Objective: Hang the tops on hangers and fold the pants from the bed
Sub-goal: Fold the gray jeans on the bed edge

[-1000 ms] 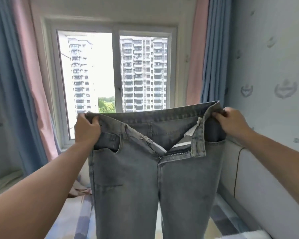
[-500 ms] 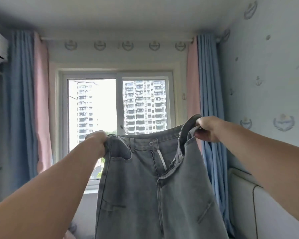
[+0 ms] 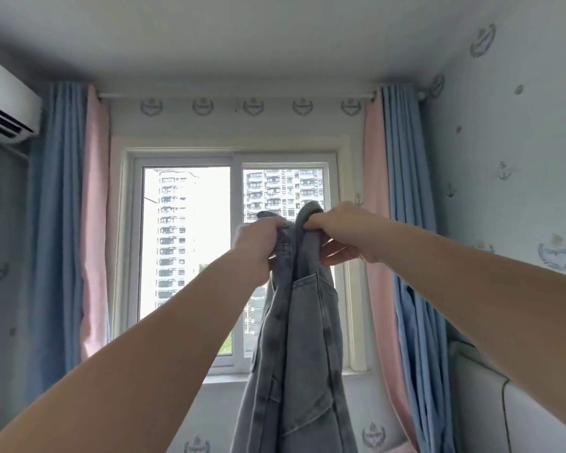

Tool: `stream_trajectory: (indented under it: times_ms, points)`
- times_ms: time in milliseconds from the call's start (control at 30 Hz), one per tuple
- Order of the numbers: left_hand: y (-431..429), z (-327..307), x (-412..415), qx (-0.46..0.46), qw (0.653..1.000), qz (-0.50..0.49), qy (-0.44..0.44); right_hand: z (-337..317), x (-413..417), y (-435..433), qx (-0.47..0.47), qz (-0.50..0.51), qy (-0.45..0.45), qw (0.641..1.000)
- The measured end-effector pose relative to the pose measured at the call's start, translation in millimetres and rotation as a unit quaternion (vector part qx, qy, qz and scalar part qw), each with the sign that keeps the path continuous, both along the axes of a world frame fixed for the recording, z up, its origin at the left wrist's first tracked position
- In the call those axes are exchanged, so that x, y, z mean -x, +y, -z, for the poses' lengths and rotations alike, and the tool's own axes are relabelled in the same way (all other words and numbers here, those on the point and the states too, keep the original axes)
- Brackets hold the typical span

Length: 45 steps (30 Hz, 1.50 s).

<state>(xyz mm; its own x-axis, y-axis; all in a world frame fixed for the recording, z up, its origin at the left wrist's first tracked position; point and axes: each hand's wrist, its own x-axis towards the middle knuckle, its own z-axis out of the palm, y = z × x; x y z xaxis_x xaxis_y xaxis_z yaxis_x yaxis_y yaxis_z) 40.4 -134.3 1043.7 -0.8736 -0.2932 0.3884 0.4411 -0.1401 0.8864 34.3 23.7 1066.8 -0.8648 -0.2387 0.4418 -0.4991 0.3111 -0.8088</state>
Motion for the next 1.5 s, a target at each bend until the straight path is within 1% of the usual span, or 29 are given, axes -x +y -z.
stream_trajectory:
  times_ms: [67, 133, 267, 333, 400, 467, 533, 567, 600, 633, 667, 700, 733, 767, 800, 833, 900, 967, 1067, 1100, 1167, 1233, 1267, 1333, 1400, 1433, 1500]
  points:
    - [5, 4, -13, -0.010, 0.999, 0.049, 0.008, -1, -4, -8, 0.014, -0.002, 0.006, 1.000]
    - [6, 11, -22, 0.016, 0.996, 0.080, 0.024, 0, -7, -15, 0.034, -0.013, 0.005, 0.999]
    - [-4, 28, -24, 0.154, 0.982, 0.076, 0.073, -3, -11, -36, 0.023, -0.008, 0.044, 0.999]
    - [-13, 35, -20, 0.217, 0.971, 0.036, 0.095, -4, -11, -48, -0.002, -0.002, 0.068, 0.998]
    - [-27, 40, -16, 0.207, 0.971, -0.031, 0.118, 0, -9, -54, -0.037, -0.034, 0.087, 0.995]
    - [-43, 44, -15, 0.175, 0.977, -0.060, 0.110, 9, 0, -55, -0.055, -0.051, 0.145, 0.987]
    - [-61, 47, -14, 0.144, 0.985, -0.045, 0.088, 22, 15, -50, -0.050, 0.018, 0.243, 0.968]
    - [-71, 48, -14, 0.129, 0.988, -0.040, 0.079, 31, 25, -46, -0.032, 0.068, 0.279, 0.957]
    - [-81, 48, -15, 0.114, 0.990, -0.038, 0.074, 41, 36, -41, -0.005, 0.114, 0.291, 0.950]
    - [-91, 47, -16, 0.096, 0.992, -0.033, 0.071, 52, 44, -37, 0.023, 0.146, 0.272, 0.951]
    - [-102, 46, -17, 0.078, 0.994, -0.026, 0.072, 64, 49, -33, 0.046, 0.156, 0.224, 0.961]
    - [-112, 44, -19, 0.063, 0.995, -0.017, 0.072, 76, 54, -31, 0.069, 0.134, 0.153, 0.977]
    - [-122, 41, -22, 0.052, 0.996, -0.009, 0.073, 88, 56, -31, 0.091, 0.082, 0.070, 0.990]
    - [-132, 38, -25, 0.045, 0.996, 0.001, 0.074, 99, 59, -34, 0.100, 0.016, -0.016, 0.995]
    - [-141, 35, -29, 0.042, 0.996, 0.011, 0.075, 109, 60, -38, 0.097, -0.055, -0.098, 0.989]
    - [-150, 31, -32, 0.042, 0.996, 0.019, 0.076, 117, 59, -46, 0.088, -0.127, -0.159, 0.975]
    - [-168, 25, -38, 0.043, 0.996, 0.029, 0.077, 127, 52, -67, 0.091, -0.252, -0.227, 0.936]
    - [-186, 20, -43, 0.034, 0.996, 0.032, 0.075, 124, 39, -93, 0.113, -0.318, -0.233, 0.912]
    - [-217, 16, -51, 0.018, 0.997, 0.008, 0.070, 111, 14, -131, 0.162, -0.333, -0.223, 0.902]
    - [-227, 15, -53, 0.017, 0.998, -0.006, 0.068, 108, 7, -140, 0.156, -0.336, -0.217, 0.903]
    - [-245, 15, -56, 0.017, 0.997, -0.038, 0.063, 104, -6, -160, 0.107, -0.332, -0.198, 0.916]
    - [-261, 17, -61, 0.013, 0.996, -0.059, 0.060, 103, -20, -184, 0.039, -0.296, -0.169, 0.939]
    - [-268, 18, -64, 0.011, 0.996, -0.065, 0.060, 103, -26, -198, 0.020, -0.264, -0.150, 0.953]
    - [-285, 22, -70, 0.008, 0.996, -0.071, 0.060, 104, -34, -222, 0.033, -0.176, -0.103, 0.978]
    - [-302, 24, -79, 0.016, 0.996, -0.068, 0.058, 100, -38, -234, 0.062, -0.101, -0.074, 0.990]
    - [-310, 24, -84, 0.025, 0.996, -0.065, 0.058, 96, -40, -236, 0.060, -0.080, -0.064, 0.993]
    - [-327, 20, -97, 0.041, 0.995, -0.054, 0.068, 82, -48, -237, 0.045, -0.068, -0.047, 0.996]
